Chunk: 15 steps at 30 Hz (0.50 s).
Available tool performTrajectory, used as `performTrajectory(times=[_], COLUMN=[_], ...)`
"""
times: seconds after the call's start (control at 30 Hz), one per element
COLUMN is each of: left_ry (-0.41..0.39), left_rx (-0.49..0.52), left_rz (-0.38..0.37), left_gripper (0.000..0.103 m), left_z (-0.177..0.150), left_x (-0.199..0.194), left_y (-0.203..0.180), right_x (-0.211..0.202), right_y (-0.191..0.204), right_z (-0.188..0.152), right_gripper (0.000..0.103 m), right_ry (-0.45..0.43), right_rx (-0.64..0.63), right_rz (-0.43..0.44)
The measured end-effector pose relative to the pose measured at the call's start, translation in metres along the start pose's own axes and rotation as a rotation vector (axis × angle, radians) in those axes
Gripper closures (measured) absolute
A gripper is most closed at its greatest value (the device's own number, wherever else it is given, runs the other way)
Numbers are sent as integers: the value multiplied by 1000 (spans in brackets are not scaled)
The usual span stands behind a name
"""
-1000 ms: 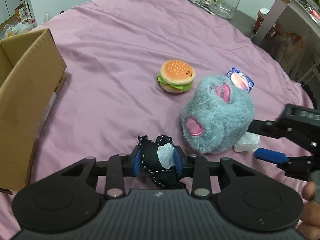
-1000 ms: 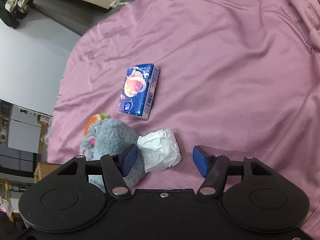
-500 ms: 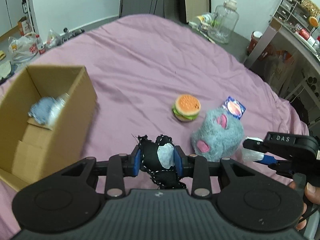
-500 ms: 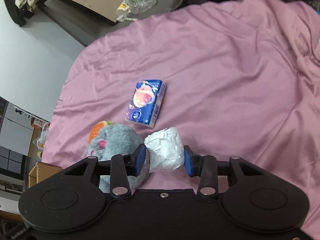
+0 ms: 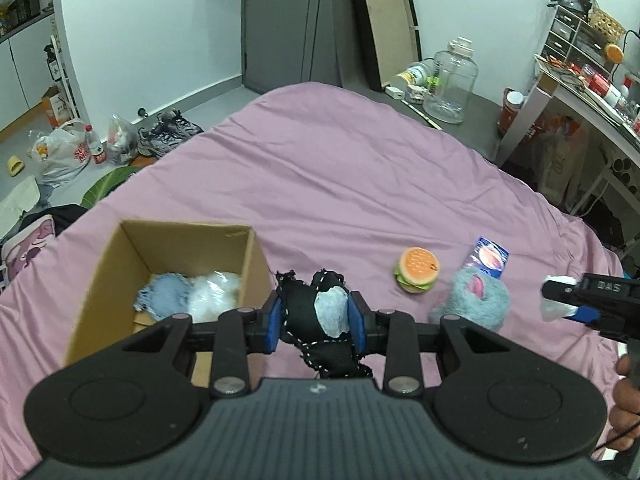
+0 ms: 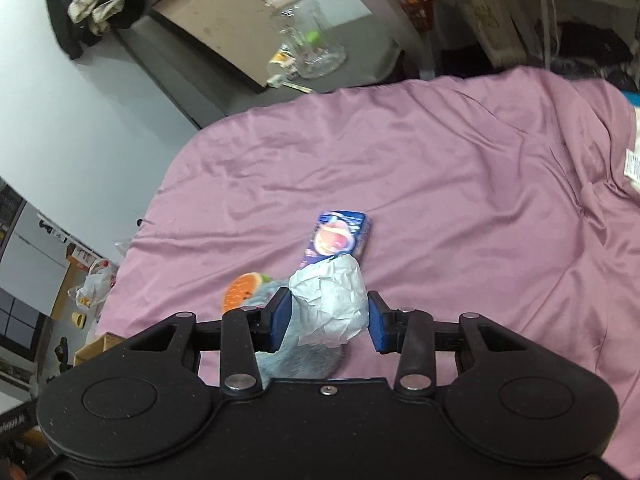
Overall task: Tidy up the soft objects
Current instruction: 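Carry both items over the cardboard box and release them inside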
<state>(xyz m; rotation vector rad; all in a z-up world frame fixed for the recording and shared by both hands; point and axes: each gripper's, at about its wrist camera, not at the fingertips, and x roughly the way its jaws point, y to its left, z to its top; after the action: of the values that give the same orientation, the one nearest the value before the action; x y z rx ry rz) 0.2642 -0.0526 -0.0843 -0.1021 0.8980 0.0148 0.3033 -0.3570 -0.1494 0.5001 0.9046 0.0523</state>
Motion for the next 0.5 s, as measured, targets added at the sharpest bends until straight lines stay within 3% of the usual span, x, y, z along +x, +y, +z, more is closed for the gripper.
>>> performTrajectory(times=[0.5], left_ry=[2], left_rx=[-49], left_rz=[42], left_gripper=[70], left_z=[4], left_x=[2], left_y=[52], right_x=[-4], right_y=[69], right_z=[-23], right_gripper=[64], right_ry=[-32], right_rx=[-179], right_rz=[97])
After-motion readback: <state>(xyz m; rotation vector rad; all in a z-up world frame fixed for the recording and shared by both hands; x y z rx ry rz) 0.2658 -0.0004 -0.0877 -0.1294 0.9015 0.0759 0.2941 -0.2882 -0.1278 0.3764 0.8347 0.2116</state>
